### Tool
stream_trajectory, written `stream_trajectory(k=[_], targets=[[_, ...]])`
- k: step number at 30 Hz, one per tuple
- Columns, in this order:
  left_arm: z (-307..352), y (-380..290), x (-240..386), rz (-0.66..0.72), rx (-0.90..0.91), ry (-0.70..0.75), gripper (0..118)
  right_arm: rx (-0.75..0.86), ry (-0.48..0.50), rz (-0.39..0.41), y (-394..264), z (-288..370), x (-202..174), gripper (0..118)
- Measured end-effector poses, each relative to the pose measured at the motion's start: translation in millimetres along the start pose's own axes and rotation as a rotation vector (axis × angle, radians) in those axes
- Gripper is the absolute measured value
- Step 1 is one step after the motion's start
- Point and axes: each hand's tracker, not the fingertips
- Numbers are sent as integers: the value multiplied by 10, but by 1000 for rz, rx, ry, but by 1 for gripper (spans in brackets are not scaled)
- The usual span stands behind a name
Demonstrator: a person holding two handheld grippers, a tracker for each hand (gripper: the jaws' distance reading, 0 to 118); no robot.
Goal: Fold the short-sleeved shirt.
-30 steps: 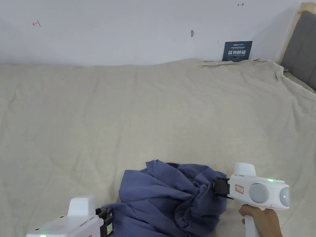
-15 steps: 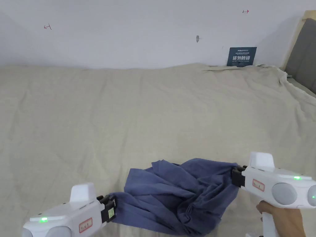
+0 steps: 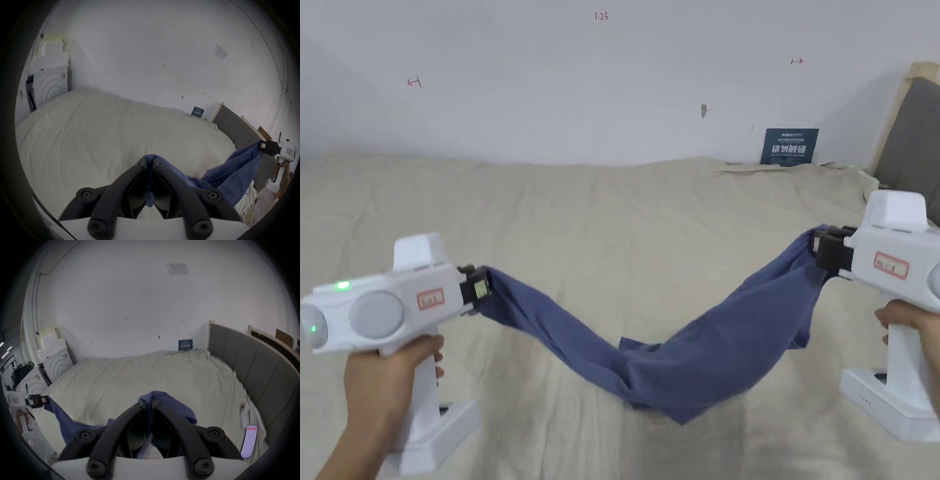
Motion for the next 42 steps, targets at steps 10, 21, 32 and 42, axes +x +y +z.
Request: stream_trajectory(k=[10,21,32,42], targets=[[-244,1085,21,-79,128,110,3,115,-95,29,816,-175,62,2],[-377,1822,-6,-119,231,184,3,198,-167,37,1188,-415,-6,2],[-654,1311,-268,-99,152,202,3,110,-144,17,571,-739,-40,2],[-556,-62,-684,-45,-12,217,3,-53,-117,-75,-721,-565,-13,2]])
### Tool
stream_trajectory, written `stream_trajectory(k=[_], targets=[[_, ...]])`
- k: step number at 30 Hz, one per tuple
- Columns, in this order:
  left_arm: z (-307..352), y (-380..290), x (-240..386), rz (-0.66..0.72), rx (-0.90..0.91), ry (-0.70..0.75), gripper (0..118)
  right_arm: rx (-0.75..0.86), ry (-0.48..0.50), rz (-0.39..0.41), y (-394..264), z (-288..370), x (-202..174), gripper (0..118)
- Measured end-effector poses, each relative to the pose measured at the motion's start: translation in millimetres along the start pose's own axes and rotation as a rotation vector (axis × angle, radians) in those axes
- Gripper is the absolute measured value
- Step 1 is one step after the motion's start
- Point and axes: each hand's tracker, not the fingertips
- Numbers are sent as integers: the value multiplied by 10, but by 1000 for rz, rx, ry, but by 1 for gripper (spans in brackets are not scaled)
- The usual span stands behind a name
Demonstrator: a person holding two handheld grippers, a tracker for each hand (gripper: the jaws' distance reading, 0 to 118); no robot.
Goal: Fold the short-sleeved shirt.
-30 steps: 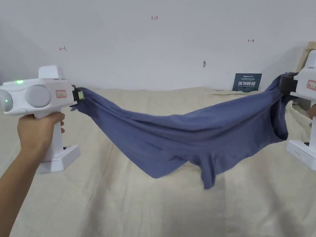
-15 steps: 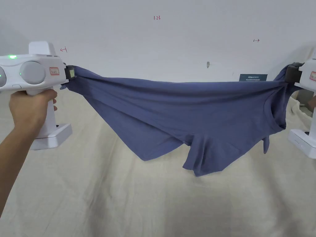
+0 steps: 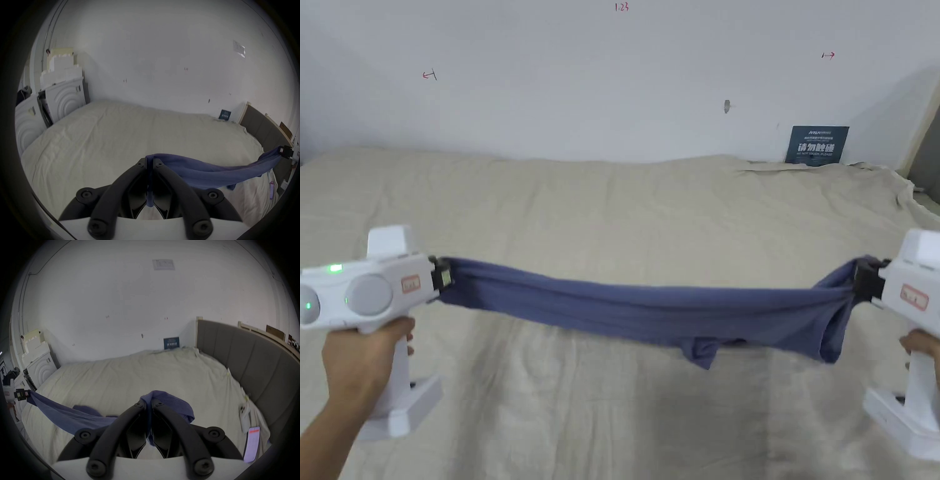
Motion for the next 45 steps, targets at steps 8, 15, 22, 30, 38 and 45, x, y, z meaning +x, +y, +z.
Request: stream_trajectory(k=[8,15,22,30,38,45], targets=[[381,-1157,-247,5,-162,10,3,-140,-2,-59,-1077,515,153,3],[721,-1824,-544,41,-243,23,3,-253,-22,-39,-1698,857,219,3],[1005,-2209,-763,59,-301,47,3,-333,-42,-22,-2104,1107,229,3],[949,-2432,-739,69,-391,68,3,-413,-93,-18,-2339,1086,139,2],[795,-2447,-674,73,-468,85,25,-433,-119,-26,-2261,1097,47,16],[1012,-2001,-494,86,-307,48,113,-247,-92,-27,-1750,1334,-111,106]])
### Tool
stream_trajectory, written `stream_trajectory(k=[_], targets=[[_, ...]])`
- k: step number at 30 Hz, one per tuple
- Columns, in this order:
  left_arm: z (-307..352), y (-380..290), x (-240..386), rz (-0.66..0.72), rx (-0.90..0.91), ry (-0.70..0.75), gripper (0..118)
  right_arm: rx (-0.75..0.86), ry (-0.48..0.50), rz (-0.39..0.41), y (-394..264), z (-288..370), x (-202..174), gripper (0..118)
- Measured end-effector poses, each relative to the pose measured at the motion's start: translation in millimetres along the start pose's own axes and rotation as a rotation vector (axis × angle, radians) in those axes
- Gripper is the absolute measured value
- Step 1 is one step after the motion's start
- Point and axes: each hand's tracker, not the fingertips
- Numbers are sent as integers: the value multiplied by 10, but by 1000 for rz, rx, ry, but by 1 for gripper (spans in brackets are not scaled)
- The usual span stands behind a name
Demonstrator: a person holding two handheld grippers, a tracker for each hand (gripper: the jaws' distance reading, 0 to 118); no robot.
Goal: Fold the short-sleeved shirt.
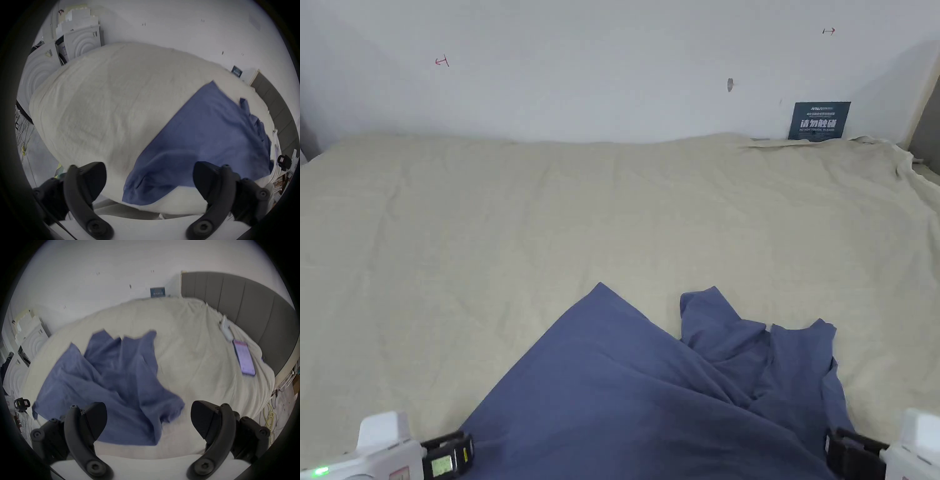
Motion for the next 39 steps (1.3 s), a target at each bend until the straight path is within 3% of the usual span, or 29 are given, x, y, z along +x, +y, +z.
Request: stream_trajectory(k=[5,11,14,16,17,18,20,21,36,38,39], targets=[[362,400,282,-62,185,-24,113,177,10,25,423,301,-70,106],[637,710,602,-105,328,-78,110,341,-39,108,688,589,-196,108],[665,728,728,-124,393,-89,103,377,-40,128,705,652,-232,107],[677,707,806,-149,430,-115,77,392,-43,131,695,672,-248,102],[673,701,839,-152,427,-122,56,404,-39,134,684,688,-254,94],[655,704,858,-153,425,-138,28,410,-43,136,677,701,-266,71],[633,695,898,-142,410,-182,5,420,-51,139,673,685,-261,11],[625,693,919,-140,406,-188,0,440,-52,142,663,692,-258,0],[100,1153,1172,-197,263,-239,0,421,-24,120,795,524,-178,0],[-132,1346,1260,-220,187,-247,11,415,-27,117,829,463,-172,0],[-251,1432,1306,-214,159,-251,32,412,-31,114,843,432,-171,0]])
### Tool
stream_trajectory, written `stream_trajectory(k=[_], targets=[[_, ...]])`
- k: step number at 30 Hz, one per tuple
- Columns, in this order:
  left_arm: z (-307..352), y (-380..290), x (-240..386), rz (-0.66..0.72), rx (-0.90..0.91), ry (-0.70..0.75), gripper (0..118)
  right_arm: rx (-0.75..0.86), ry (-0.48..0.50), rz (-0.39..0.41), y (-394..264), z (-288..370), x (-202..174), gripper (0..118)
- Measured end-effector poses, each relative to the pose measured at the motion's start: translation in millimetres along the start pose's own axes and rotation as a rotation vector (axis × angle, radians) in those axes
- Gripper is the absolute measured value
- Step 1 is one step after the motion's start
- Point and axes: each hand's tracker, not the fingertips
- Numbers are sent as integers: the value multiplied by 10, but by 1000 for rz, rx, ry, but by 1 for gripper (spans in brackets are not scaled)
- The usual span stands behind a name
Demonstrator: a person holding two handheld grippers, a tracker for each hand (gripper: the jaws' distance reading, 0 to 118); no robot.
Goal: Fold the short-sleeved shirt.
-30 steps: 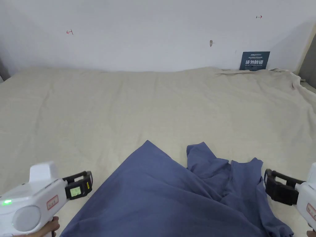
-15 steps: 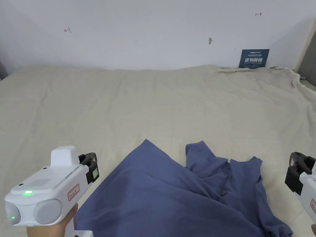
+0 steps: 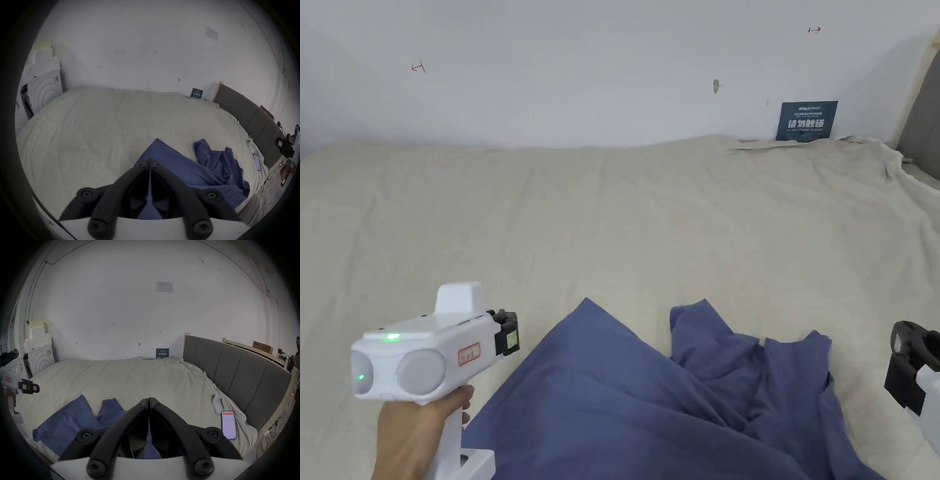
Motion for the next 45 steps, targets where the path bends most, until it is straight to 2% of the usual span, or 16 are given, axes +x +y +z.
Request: stream_trajectory(k=[2,3,6,17,20,21,23,24,26,27,31,37,38,42,43,45], targets=[[-285,121,2,-2,-31,-4,75,-11,-4,2,-5,-68,0,0],[-431,170,8,-2,-73,-2,86,-17,-4,2,-10,-110,1,0],[-895,284,52,-17,-126,0,94,-39,-5,-1,-34,-236,-2,0],[-2308,320,385,-176,-300,70,92,-123,-30,-18,-201,-623,82,0],[-2546,252,437,-202,-373,77,75,-146,-36,-21,-259,-653,112,0],[-2581,222,448,-195,-390,71,58,-154,-37,-20,-298,-658,152,0],[-2587,168,468,-182,-387,68,52,-173,-38,-19,-343,-685,178,0],[-2563,182,467,-175,-377,74,43,-184,-37,-18,-356,-695,188,0],[-2516,196,467,-168,-374,55,11,-193,-37,-25,-412,-692,250,0],[-2504,175,470,-178,-367,56,2,-199,-35,-34,-421,-693,262,0],[-2298,138,497,-205,-313,57,0,-225,-34,-66,-438,-693,312,0],[-1717,250,417,-154,-198,-1,0,-326,-14,-131,-570,-866,424,1],[-1616,266,390,-146,-185,-11,0,-359,-5,-140,-611,-913,436,6],[-1287,300,317,-130,-150,-26,0,-482,9,-131,-821,-1105,436,100],[-1220,306,313,-128,-143,-26,0,-501,6,-128,-869,-1121,428,106],[-1096,305,285,-127,-136,-30,0,-498,8,-123,-968,-1118,367,106]])
